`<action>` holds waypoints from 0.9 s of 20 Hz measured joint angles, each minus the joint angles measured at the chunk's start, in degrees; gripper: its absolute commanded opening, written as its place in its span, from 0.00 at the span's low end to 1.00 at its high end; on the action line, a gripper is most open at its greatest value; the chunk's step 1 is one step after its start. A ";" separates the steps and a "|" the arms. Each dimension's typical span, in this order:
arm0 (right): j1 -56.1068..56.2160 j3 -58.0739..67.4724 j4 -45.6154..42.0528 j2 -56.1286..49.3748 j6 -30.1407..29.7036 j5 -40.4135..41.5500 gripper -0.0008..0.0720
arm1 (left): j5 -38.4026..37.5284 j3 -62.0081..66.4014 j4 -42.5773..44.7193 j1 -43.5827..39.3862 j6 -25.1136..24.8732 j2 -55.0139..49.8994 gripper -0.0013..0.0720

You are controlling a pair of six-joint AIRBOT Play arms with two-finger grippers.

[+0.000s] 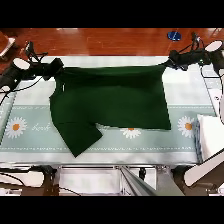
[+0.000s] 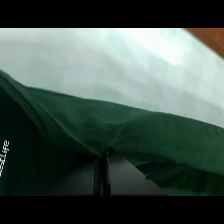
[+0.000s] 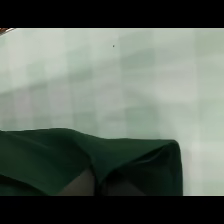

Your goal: Fold the shirts.

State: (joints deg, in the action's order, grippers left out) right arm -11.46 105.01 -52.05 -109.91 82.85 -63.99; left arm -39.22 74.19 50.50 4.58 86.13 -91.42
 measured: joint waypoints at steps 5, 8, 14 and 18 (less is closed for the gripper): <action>-2.19 2.21 -0.35 -0.57 -1.99 -11.13 0.04 | -13.99 3.54 1.27 2.34 -4.87 -0.68 0.04; -2.36 0.11 -2.99 -0.63 -3.17 -16.00 0.04 | -19.96 2.67 5.55 2.47 -6.29 -1.49 0.04; -1.97 -6.67 -6.34 -0.74 -3.56 -17.18 0.57 | -25.44 1.20 9.53 2.60 -7.26 -4.46 0.70; -2.64 -7.96 -8.26 0.39 -1.90 -17.94 0.56 | -30.99 3.39 10.71 4.28 -7.26 -4.68 0.71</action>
State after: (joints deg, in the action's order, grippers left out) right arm -14.11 97.06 -60.31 -109.51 80.95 -81.93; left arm -70.22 77.58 61.21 8.86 78.87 -96.09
